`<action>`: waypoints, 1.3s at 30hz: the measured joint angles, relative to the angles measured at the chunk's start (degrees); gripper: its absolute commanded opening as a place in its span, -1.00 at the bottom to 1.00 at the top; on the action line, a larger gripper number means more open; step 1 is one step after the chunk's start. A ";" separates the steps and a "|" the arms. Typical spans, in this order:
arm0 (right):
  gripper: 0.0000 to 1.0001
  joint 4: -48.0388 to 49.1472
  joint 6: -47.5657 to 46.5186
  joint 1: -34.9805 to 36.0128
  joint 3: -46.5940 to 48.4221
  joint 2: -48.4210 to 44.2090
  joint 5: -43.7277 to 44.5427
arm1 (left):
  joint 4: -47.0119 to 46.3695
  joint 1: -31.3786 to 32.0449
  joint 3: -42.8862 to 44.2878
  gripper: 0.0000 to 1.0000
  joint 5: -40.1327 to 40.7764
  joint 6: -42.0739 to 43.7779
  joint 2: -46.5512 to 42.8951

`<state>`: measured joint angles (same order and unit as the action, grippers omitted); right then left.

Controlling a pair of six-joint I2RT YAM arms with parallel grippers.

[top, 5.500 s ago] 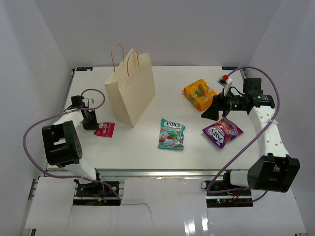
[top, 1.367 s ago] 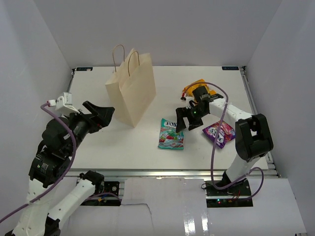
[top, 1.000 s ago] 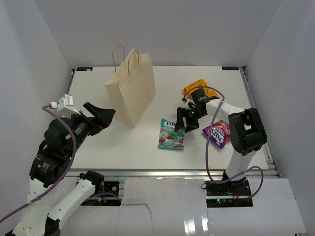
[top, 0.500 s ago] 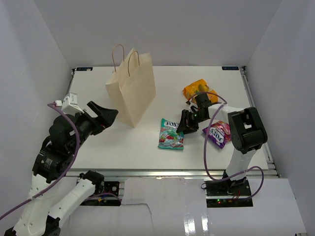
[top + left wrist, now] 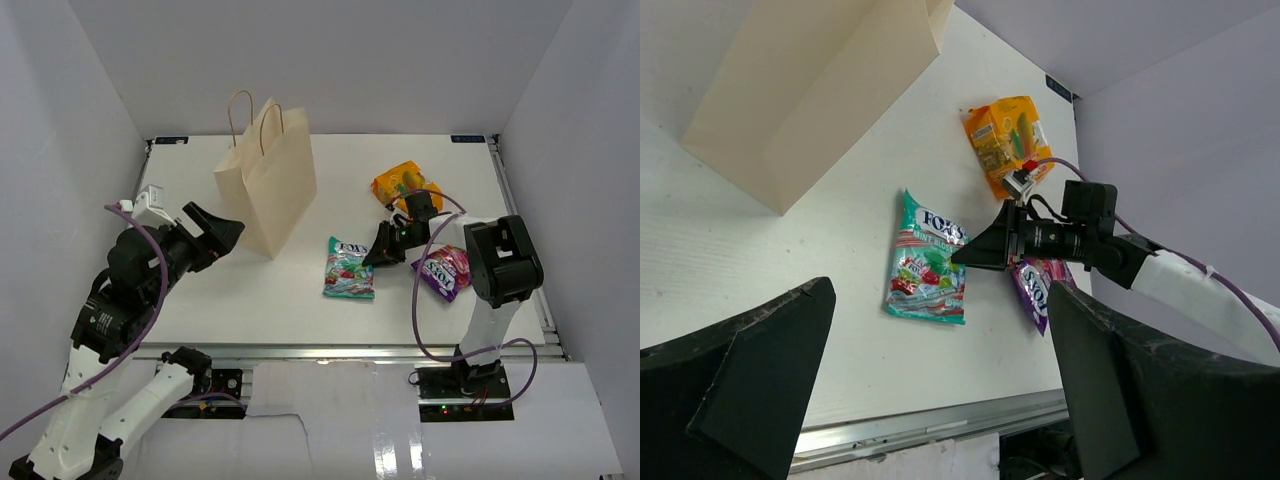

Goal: Place the snacks into the paper bag

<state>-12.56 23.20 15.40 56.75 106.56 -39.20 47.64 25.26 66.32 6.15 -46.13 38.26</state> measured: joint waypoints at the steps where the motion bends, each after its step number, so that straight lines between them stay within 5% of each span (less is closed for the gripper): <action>1: -0.85 0.44 -0.28 -0.42 -0.09 -0.04 -0.26 | 0.00 0.00 0.00 0.96 -0.04 -0.04 -0.02; 9: -0.85 -0.90 -12.26 -1.77 4.33 -10.80 -3.02 | 0.00 0.00 0.02 0.96 0.61 -0.13 -0.61; 17: -0.85 -0.66 -29.07 0.74 38.47 -18.16 -3.76 | -0.09 0.00 1.27 0.96 3.65 0.87 -1.90; 29: -0.85 2.75 -58.47 25.70 65.07 -15.15 14.60 | -0.07 0.00 1.31 0.96 4.42 2.45 -1.99; 39: -0.85 9.01 -79.73 35.43 68.11 -7.34 22.53 | -0.07 0.00 1.53 0.96 4.42 3.72 -1.86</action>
<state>-3.55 -56.53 50.83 124.86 99.22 -16.67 47.57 25.26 67.85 10.57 -42.41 36.40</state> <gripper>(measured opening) 0.080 0.979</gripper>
